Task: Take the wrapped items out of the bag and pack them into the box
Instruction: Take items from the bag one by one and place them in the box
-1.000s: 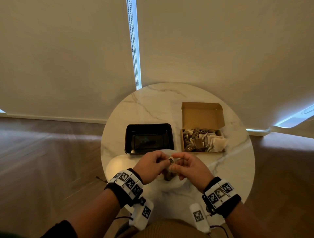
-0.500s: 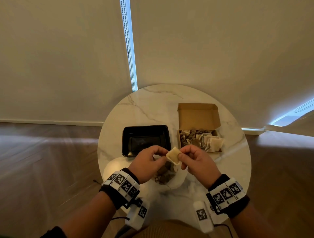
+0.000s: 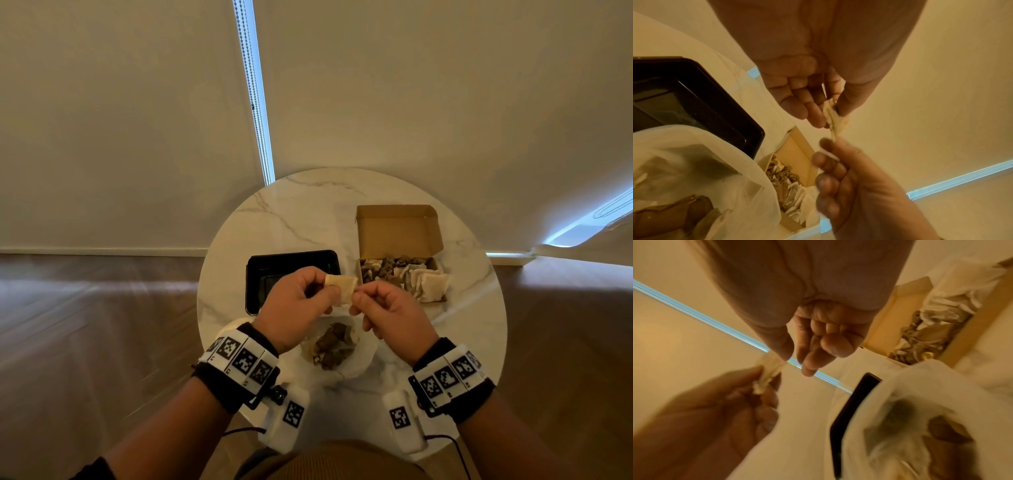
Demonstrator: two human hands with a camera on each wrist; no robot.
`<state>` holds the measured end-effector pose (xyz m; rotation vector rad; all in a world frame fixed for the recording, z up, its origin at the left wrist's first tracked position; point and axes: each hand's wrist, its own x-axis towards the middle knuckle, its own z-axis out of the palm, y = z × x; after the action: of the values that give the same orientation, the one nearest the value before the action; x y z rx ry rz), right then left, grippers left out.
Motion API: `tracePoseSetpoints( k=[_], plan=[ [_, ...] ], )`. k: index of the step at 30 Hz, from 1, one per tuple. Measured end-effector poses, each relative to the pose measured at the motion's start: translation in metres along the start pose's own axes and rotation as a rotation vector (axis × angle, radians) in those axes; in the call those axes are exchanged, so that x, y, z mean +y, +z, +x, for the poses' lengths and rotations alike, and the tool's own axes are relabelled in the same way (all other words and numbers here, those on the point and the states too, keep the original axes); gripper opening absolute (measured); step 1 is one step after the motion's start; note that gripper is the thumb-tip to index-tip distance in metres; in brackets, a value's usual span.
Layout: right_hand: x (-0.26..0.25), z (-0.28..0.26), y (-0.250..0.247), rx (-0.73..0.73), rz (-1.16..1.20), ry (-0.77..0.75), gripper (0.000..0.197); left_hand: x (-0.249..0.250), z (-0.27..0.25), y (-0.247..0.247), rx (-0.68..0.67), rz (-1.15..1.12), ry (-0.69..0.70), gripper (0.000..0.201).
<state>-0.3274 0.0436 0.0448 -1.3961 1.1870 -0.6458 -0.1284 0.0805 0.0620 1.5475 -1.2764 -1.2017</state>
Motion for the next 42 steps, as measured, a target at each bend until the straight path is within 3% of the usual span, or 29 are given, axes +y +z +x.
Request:
tracePoseSetpoints(
  k=[3, 7, 12, 20, 24, 32, 36, 42],
  plan=[
    [0.035, 0.007, 0.014, -0.101, -0.180, 0.128, 0.011, -0.008, -0.009, -0.013, 0.044, -0.004, -0.041, 0.005],
    [0.079, 0.026, 0.047, -0.250, -0.569, 0.131, 0.021, -0.018, -0.028, -0.029, 0.108, -0.047, -0.127, 0.004],
    [0.104, 0.049, 0.095, -0.337, -0.735, 0.156, 0.027, -0.033, -0.052, -0.044, 0.108, -0.034, -0.209, 0.003],
    [0.119, 0.077, 0.130, -0.164, -0.780, 0.289, 0.041, -0.043, -0.062, -0.046, 0.101, 0.005, -0.269, 0.003],
    [0.122, 0.077, 0.139, -0.215, -0.817, 0.290, 0.034, -0.047, -0.061, -0.047, 0.109, 0.029, -0.272, 0.003],
    [0.093, 0.042, 0.101, -0.151, -0.523, 0.289, 0.008, -0.058, -0.048, -0.050, 0.129, 0.029, -0.269, 0.006],
    [0.059, 0.015, 0.057, -0.061, -0.339, 0.175, 0.010, -0.059, -0.040, -0.045, 0.141, 0.025, -0.276, 0.006],
    [0.008, -0.013, 0.011, -0.021, 0.035, 0.159, 0.006, -0.054, -0.024, -0.030, 0.101, -0.004, -0.288, 0.006]
  ],
)
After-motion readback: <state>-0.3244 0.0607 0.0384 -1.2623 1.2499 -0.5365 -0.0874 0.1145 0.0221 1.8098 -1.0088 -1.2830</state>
